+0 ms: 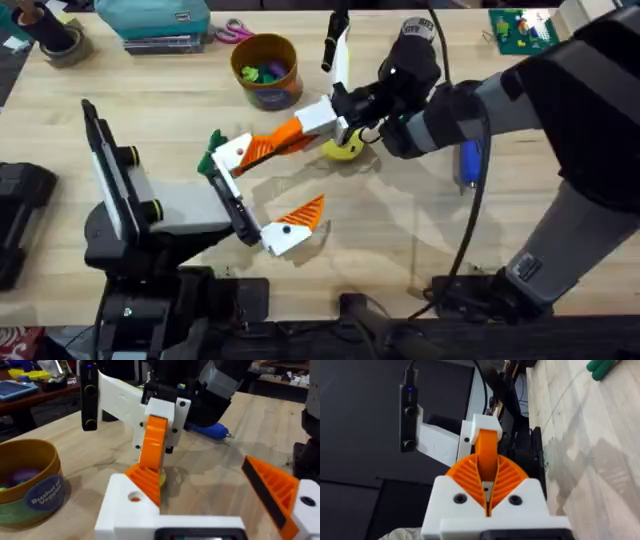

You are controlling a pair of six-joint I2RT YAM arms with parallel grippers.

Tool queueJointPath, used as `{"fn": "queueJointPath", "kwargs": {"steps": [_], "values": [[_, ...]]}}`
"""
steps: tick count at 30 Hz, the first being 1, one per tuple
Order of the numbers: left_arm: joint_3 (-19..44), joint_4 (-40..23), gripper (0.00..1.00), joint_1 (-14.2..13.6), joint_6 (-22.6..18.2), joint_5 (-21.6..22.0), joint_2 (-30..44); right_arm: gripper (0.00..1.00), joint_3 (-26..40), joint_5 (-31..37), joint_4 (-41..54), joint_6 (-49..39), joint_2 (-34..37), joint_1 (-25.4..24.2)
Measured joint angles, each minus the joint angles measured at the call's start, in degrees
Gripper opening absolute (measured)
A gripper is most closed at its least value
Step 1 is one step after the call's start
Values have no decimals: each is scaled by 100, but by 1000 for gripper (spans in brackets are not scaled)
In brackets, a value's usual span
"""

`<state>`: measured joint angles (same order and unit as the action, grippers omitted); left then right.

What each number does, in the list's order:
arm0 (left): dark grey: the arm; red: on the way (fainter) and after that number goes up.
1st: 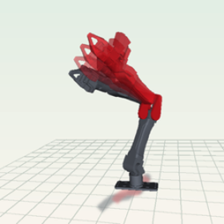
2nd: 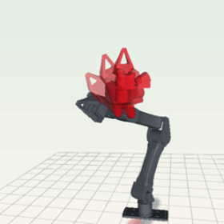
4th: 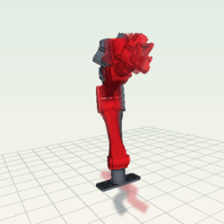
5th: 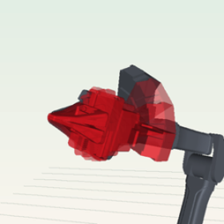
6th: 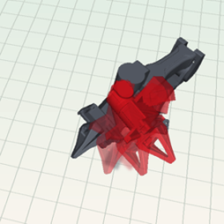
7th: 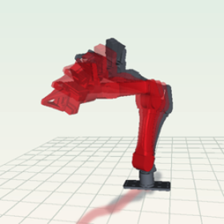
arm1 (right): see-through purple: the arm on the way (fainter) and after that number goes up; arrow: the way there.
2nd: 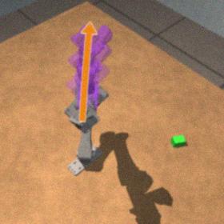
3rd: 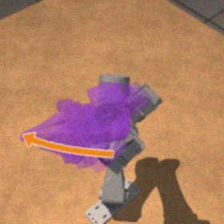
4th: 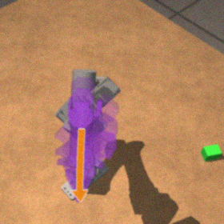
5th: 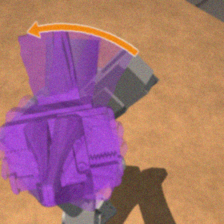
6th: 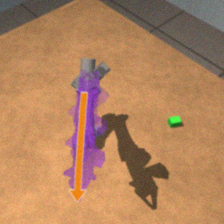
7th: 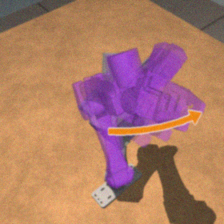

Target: Pick up the gripper from the table and insert it into the empty holder that is missing its gripper. Then pick up a screw, insert it into the mounting hole, and use the screwdriver to tighten it. Finally, clean up the table by picking up the vegetable and placing it into the bucket.

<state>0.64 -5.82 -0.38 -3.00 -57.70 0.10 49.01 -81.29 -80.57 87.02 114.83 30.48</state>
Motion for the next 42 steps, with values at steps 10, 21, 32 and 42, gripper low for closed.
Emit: {"fn": "queueJointPath", "kwargs": {"steps": [10, 21, 32, 42], "values": [[0, 2, 986, -1, -1, -11, 0, 10, 115, -175, 22, 132, 33, -47], [0, 2, 986, -1, -2, -14, 0, 10, 128, -217, 22, 170, 33, -63], [0, 2, 986, 0, -3, -8, 0, 10, 132, -180, 24, 170, 33, -15], [0, 2, 986, 0, -3, -5, 0, 10, 132, -171, 24, 171, 33, -15]]}}
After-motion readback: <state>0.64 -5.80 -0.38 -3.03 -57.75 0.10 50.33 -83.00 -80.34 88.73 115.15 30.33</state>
